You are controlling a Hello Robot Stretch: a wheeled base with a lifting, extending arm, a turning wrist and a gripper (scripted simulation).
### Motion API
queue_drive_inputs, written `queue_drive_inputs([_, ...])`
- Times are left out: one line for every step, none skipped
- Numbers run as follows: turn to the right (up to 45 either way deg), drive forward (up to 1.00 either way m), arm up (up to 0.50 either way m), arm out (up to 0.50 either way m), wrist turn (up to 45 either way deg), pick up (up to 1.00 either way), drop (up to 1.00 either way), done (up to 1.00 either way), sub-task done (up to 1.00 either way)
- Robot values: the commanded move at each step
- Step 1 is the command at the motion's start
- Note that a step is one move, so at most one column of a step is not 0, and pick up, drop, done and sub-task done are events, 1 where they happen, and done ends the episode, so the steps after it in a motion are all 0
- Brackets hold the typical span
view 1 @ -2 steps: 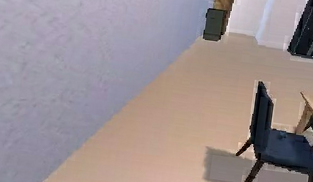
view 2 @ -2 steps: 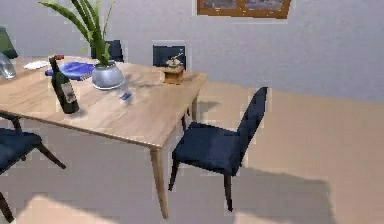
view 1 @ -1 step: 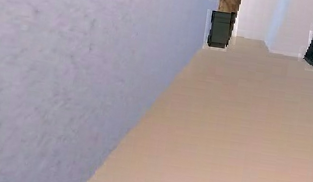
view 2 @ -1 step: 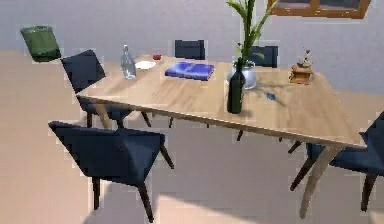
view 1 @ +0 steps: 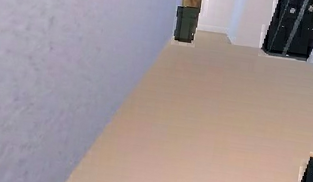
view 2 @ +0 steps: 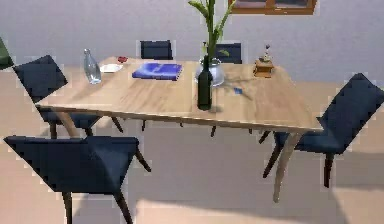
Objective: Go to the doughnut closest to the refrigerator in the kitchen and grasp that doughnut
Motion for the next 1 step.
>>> queue_drive_inputs([0.0,0.25,0.0,0.0,0.0,0.0,0.0,0.0,0.0])
